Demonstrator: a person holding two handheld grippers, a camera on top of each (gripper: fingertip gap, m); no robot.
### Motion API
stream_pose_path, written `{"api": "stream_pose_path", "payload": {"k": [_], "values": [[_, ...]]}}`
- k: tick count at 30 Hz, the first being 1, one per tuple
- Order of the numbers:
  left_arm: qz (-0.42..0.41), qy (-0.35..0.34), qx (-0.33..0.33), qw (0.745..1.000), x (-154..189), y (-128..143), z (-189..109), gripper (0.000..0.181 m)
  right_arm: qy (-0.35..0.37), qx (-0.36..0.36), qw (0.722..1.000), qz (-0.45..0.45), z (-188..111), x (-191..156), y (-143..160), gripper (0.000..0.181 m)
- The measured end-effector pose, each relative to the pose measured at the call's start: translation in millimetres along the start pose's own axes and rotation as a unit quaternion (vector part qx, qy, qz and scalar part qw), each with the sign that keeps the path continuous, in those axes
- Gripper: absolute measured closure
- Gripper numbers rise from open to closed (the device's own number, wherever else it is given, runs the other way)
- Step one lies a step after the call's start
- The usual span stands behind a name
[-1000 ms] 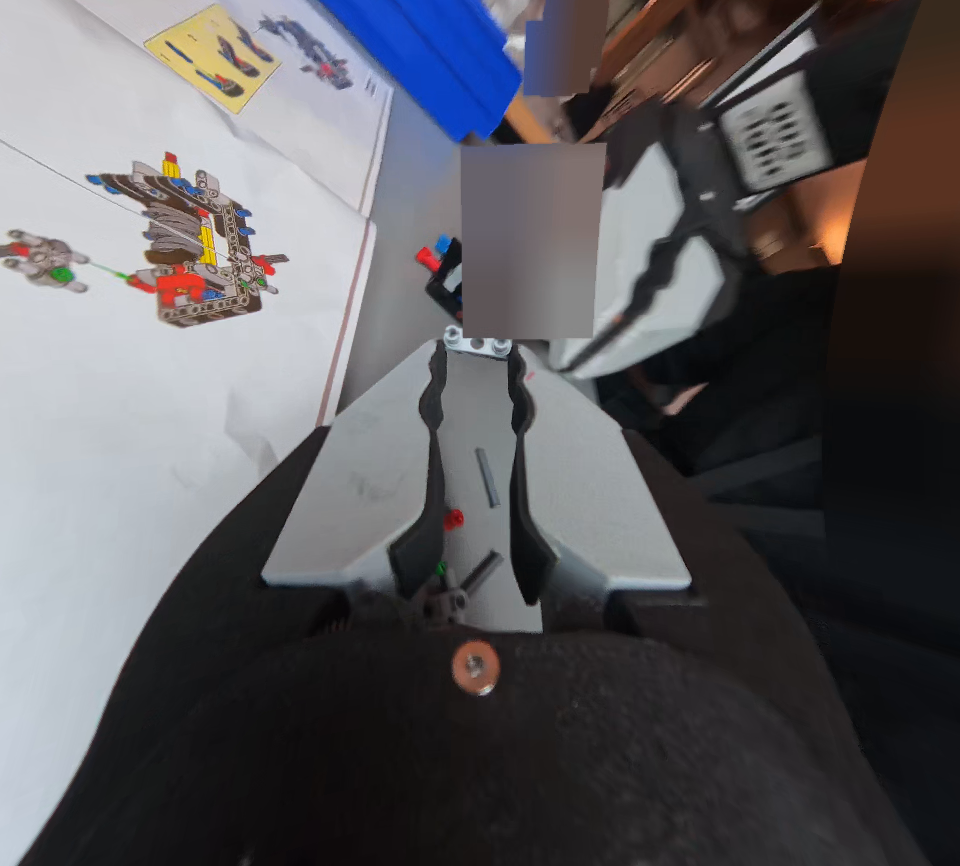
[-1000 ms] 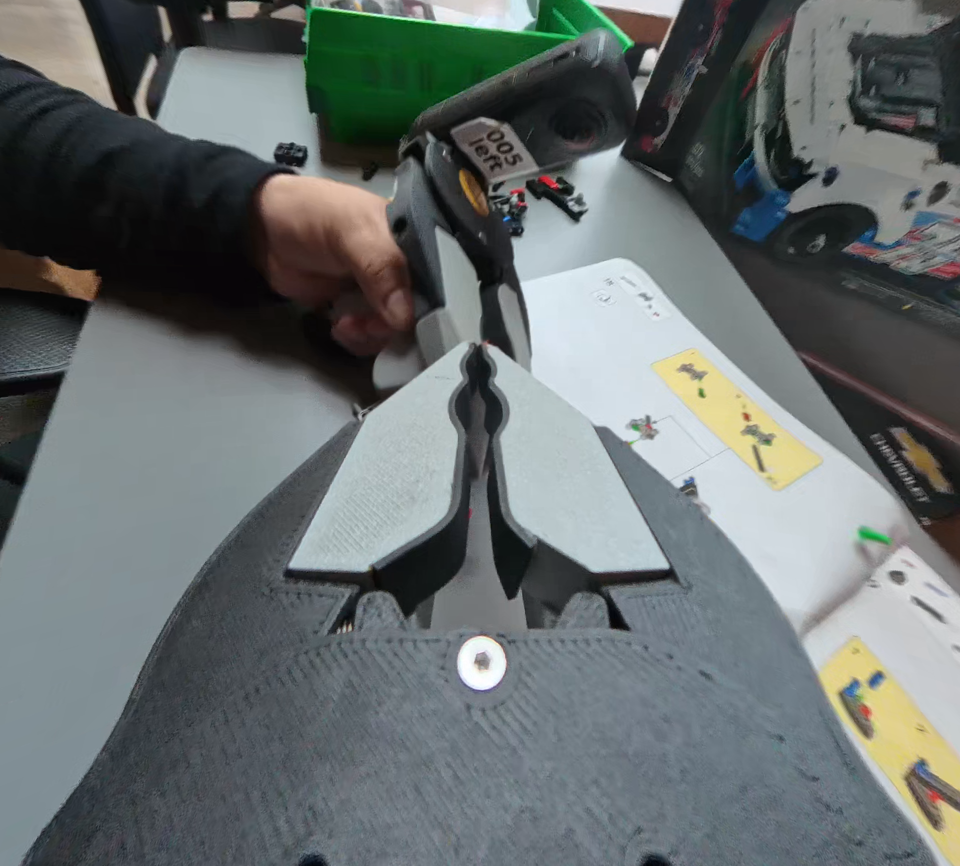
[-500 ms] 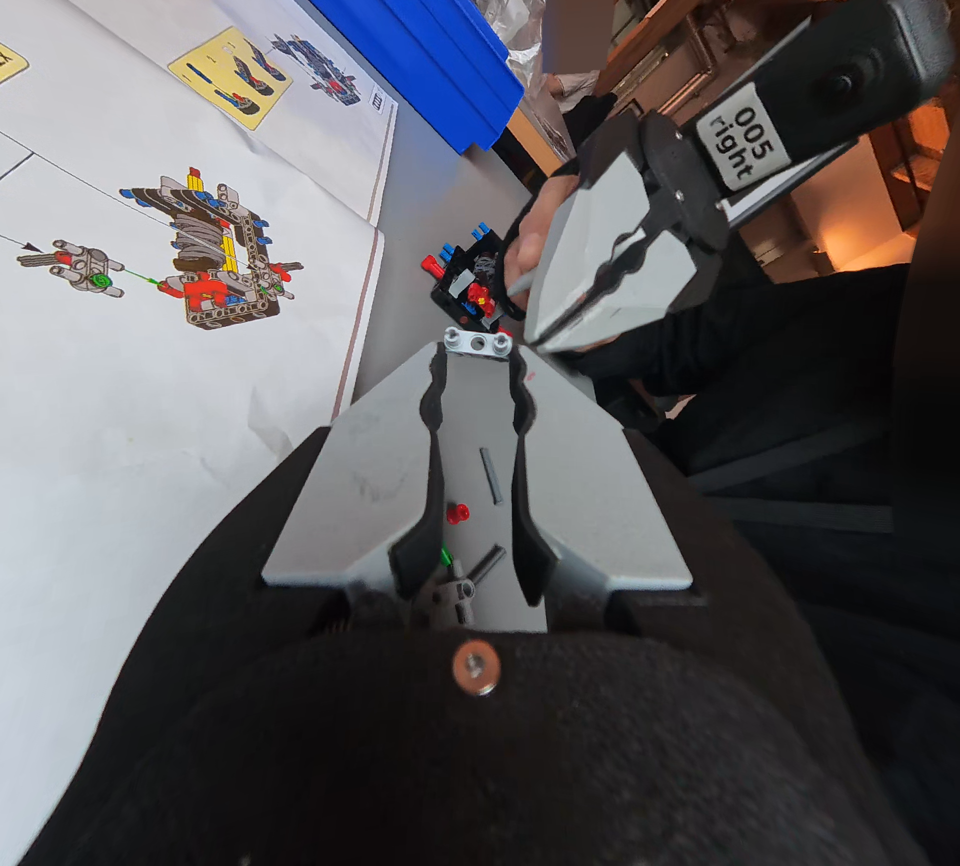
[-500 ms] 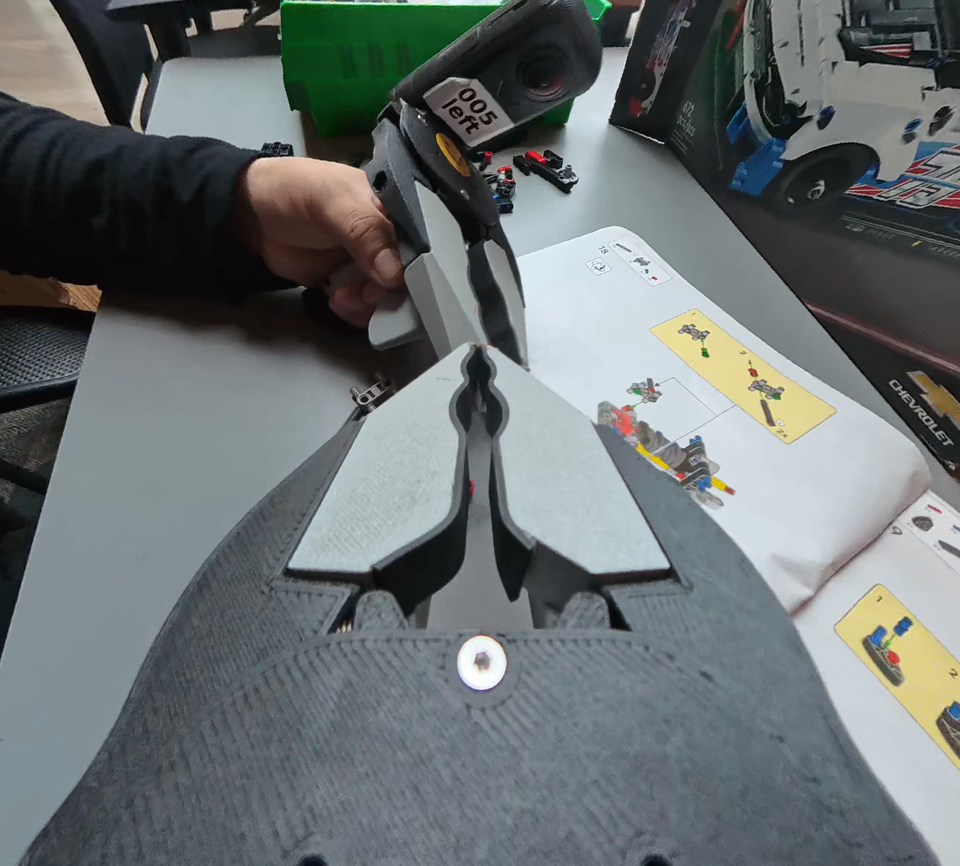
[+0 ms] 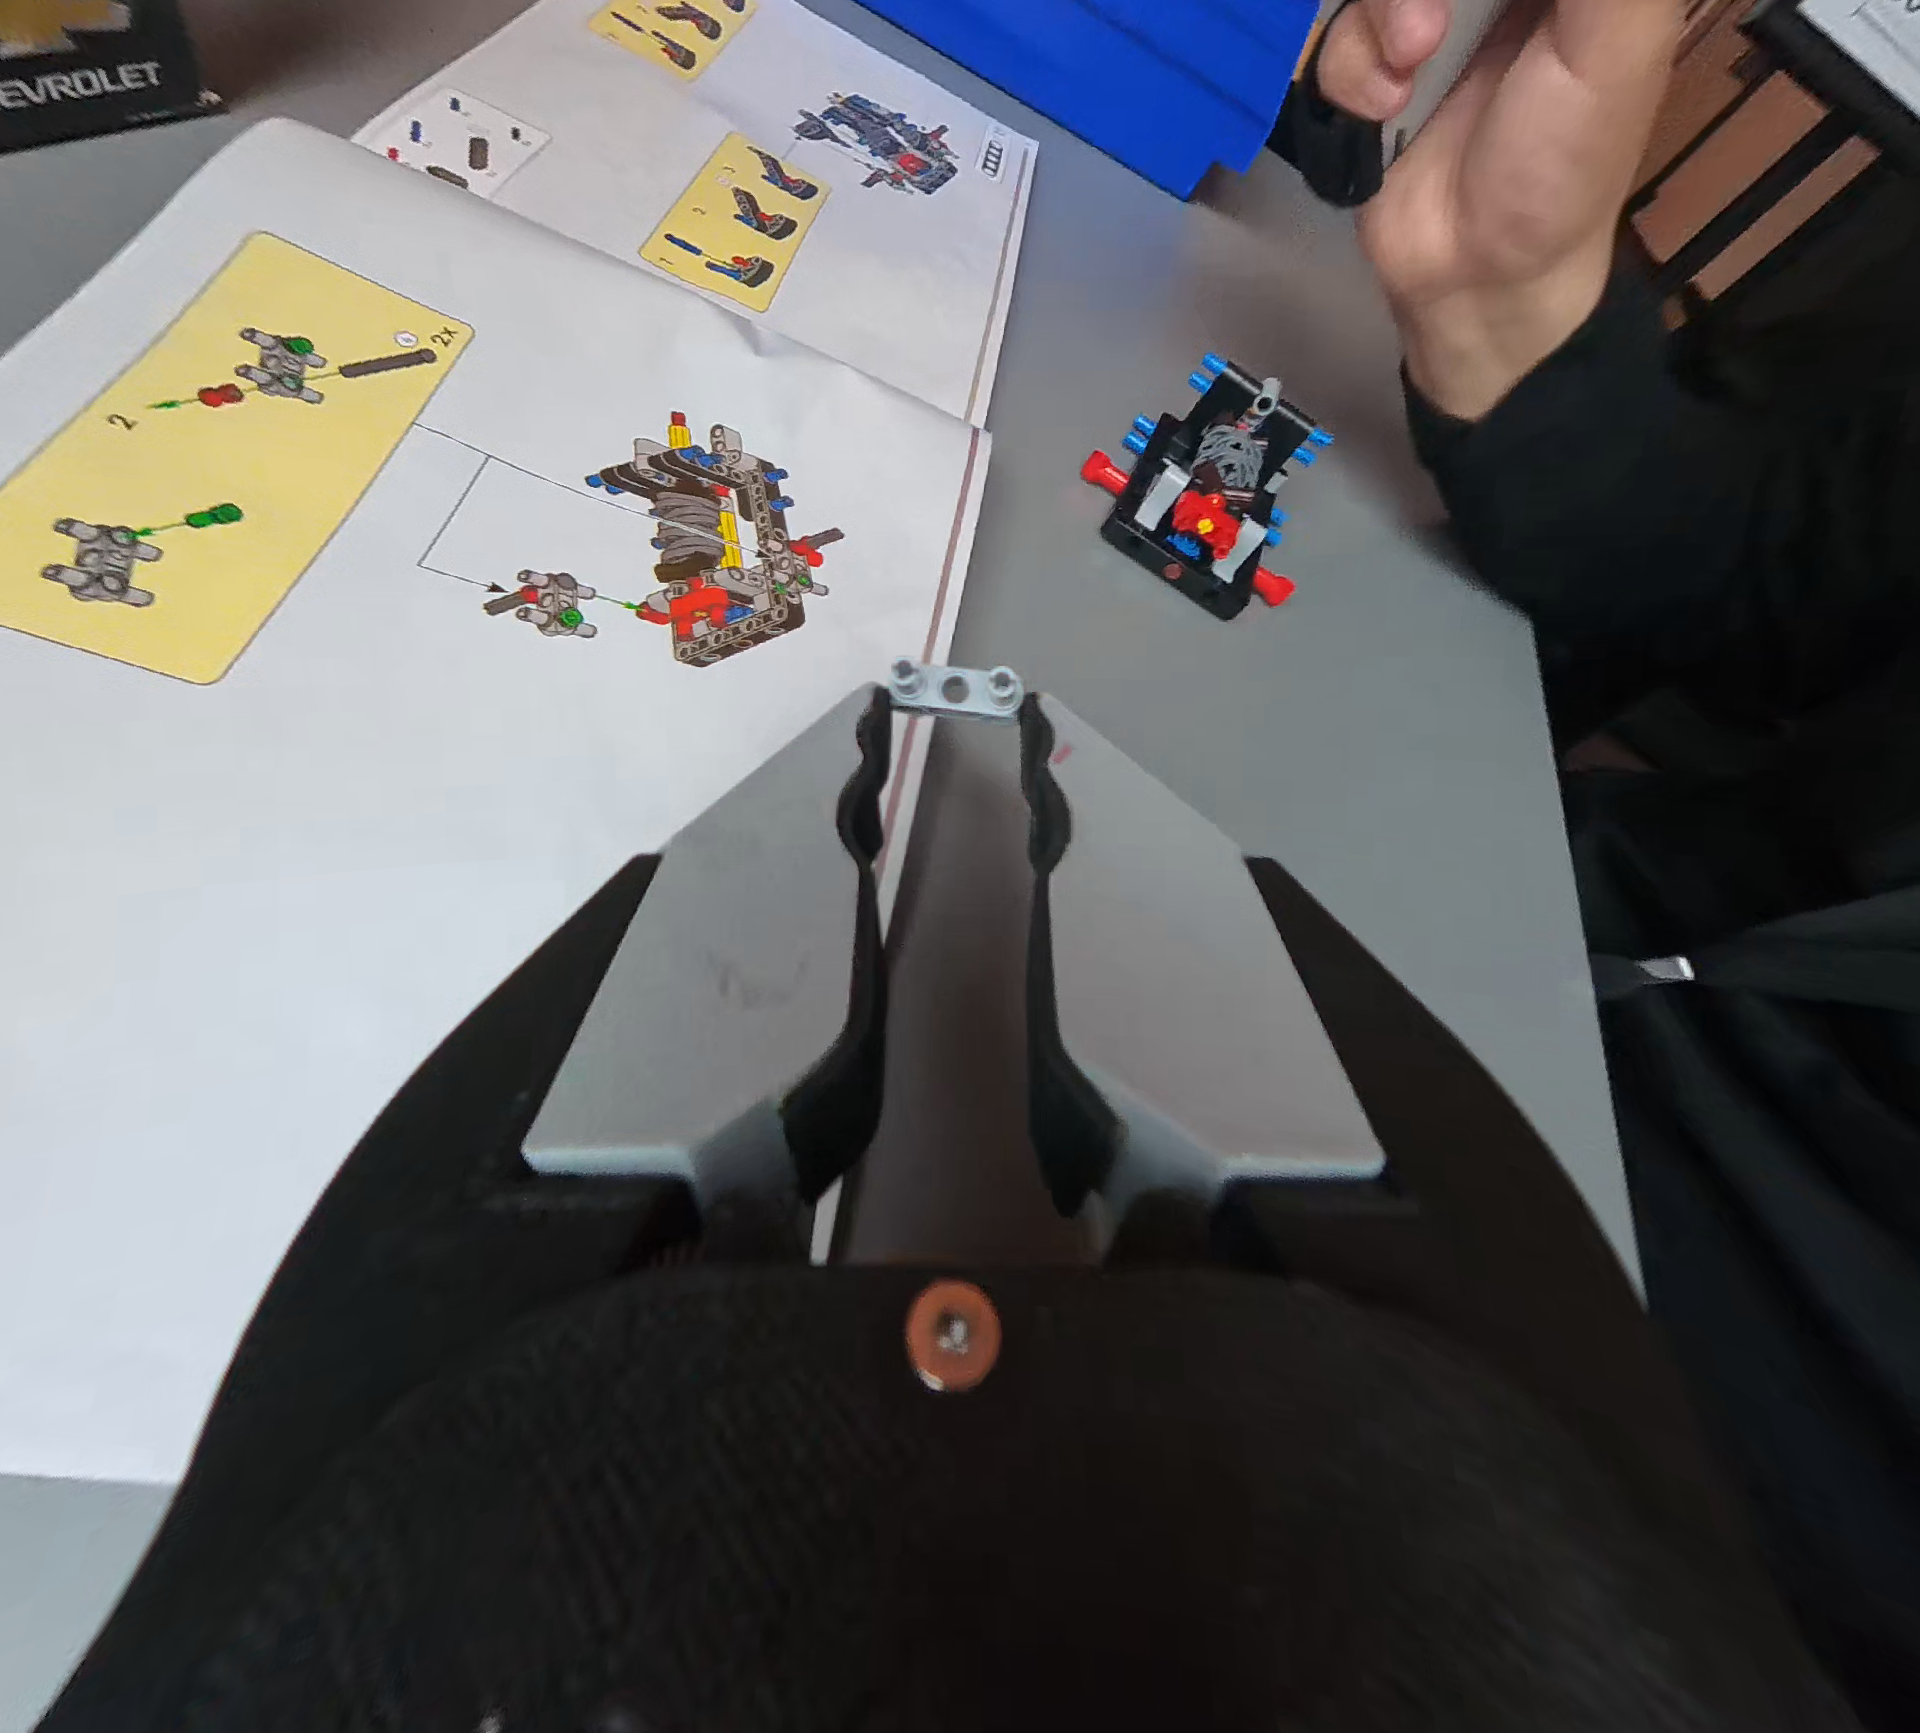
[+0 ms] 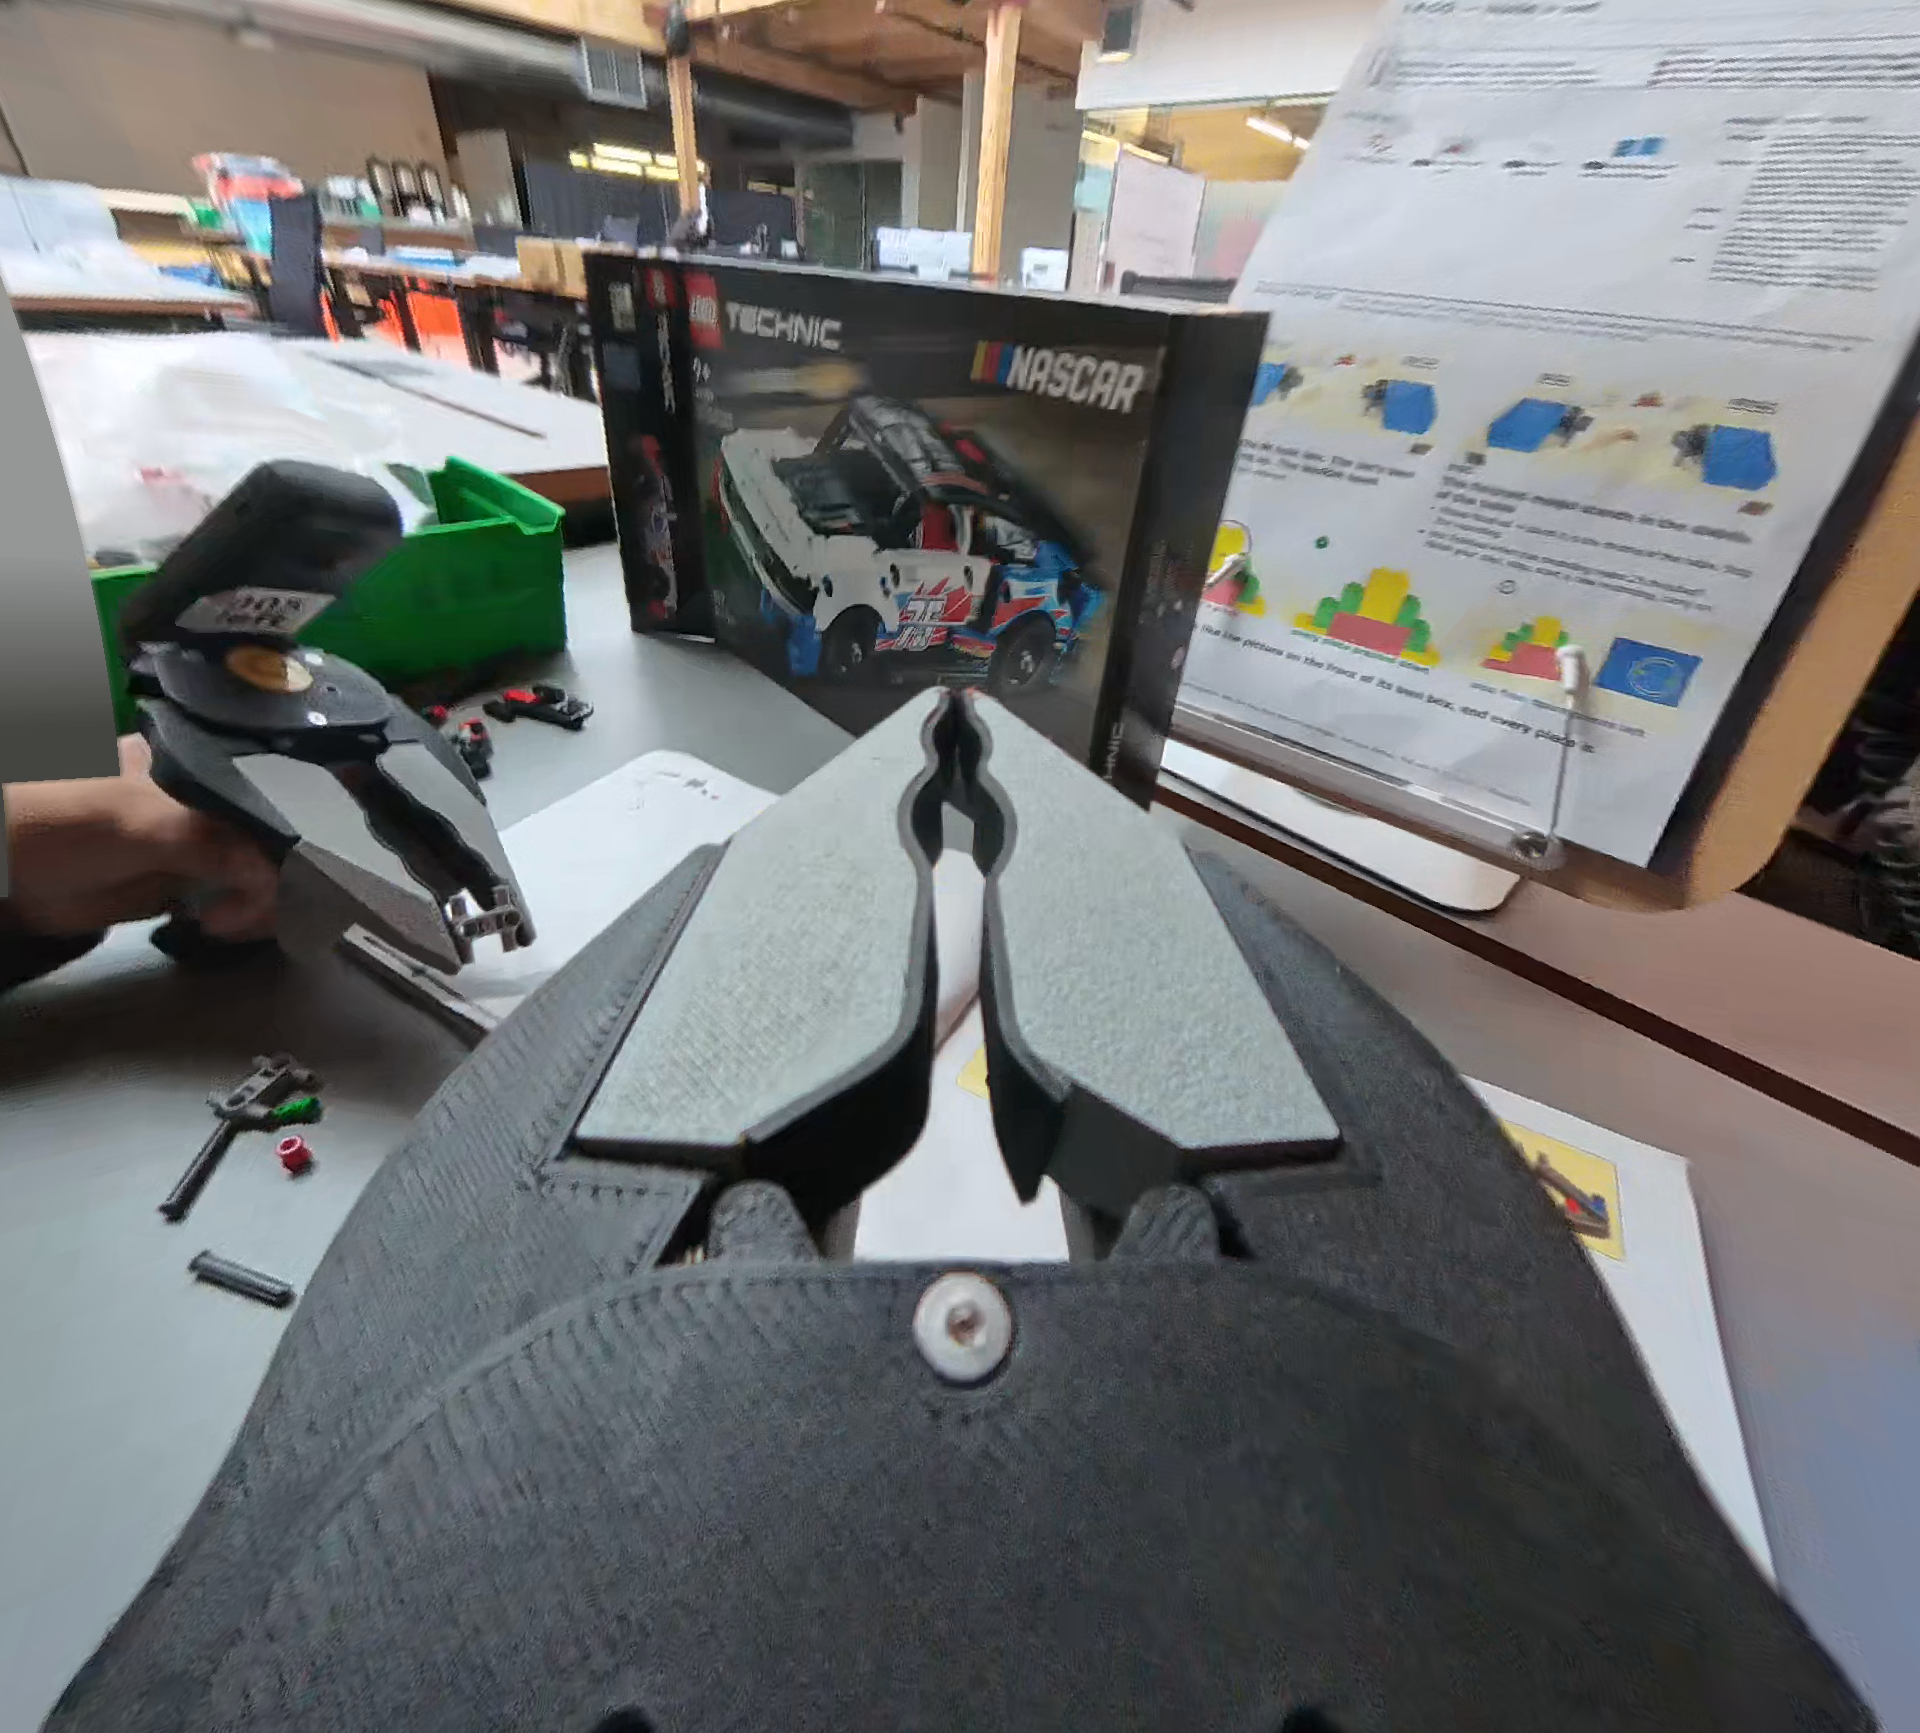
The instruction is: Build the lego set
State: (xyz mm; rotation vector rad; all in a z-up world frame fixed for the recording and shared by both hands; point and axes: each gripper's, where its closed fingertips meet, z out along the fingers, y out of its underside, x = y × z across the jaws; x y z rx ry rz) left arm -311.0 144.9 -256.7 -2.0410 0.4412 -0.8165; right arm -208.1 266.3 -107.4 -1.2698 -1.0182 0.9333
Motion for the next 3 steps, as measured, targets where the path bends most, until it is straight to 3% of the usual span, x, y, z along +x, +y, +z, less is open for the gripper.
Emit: {"api": "stream_pose_path", "payload": {"k": [2,3], "values": [[0.009,-0.019,-0.013,1.000,-5,3,1,0.158,-0.006,0.013,0.999,0.030,-12,17,-3,0.181],[0.013,-0.023,-0.025,0.999,-7,7,2,0.158,-0.009,0.003,0.999,0.038,-14,21,0,0.171]]}}
